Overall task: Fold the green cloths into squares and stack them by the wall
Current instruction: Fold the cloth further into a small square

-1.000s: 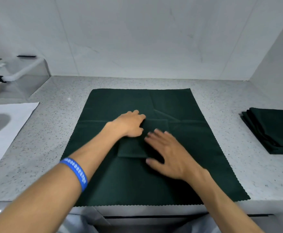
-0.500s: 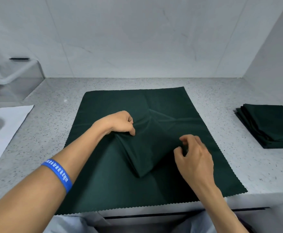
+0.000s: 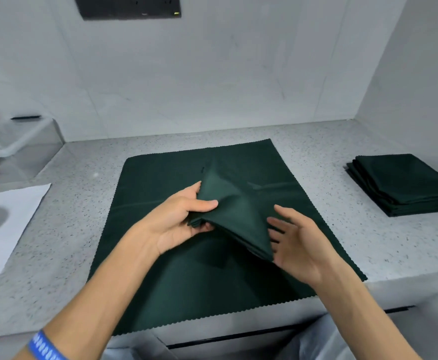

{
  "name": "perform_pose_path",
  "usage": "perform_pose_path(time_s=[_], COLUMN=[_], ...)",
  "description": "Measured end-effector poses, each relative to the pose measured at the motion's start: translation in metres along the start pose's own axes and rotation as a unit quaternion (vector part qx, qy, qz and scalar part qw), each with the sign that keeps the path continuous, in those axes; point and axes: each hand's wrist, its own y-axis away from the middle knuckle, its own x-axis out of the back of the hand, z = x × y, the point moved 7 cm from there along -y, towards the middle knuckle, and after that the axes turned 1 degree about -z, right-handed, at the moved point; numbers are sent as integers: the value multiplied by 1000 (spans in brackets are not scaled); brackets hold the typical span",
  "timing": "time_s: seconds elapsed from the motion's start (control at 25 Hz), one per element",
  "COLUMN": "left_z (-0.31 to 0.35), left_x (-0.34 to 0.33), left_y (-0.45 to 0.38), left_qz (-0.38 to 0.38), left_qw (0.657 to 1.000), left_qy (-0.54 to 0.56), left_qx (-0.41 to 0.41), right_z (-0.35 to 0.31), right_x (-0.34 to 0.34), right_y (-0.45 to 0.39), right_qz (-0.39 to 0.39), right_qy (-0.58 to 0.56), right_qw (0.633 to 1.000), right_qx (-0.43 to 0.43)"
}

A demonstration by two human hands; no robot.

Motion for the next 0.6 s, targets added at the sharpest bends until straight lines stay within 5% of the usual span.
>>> perform_pose_path(time_s=[0.12, 0.36, 0.6], left_z=[7, -38, -51], left_x=[-52, -136, -251], left_y=[-8, -88, -197], left_qz=[-27, 103, 54], left_qw=[999, 992, 998], left_qy=[19, -79, -41], left_qx=[-24, -1, -4], right_z=[-30, -155, -307], right_x=[7, 98, 187], right_y=[16, 40, 71], right_qz=[-27, 162, 244], right_qy=[19, 190, 335], right_qw=[999, 954, 888], right_qx=[9, 167, 200])
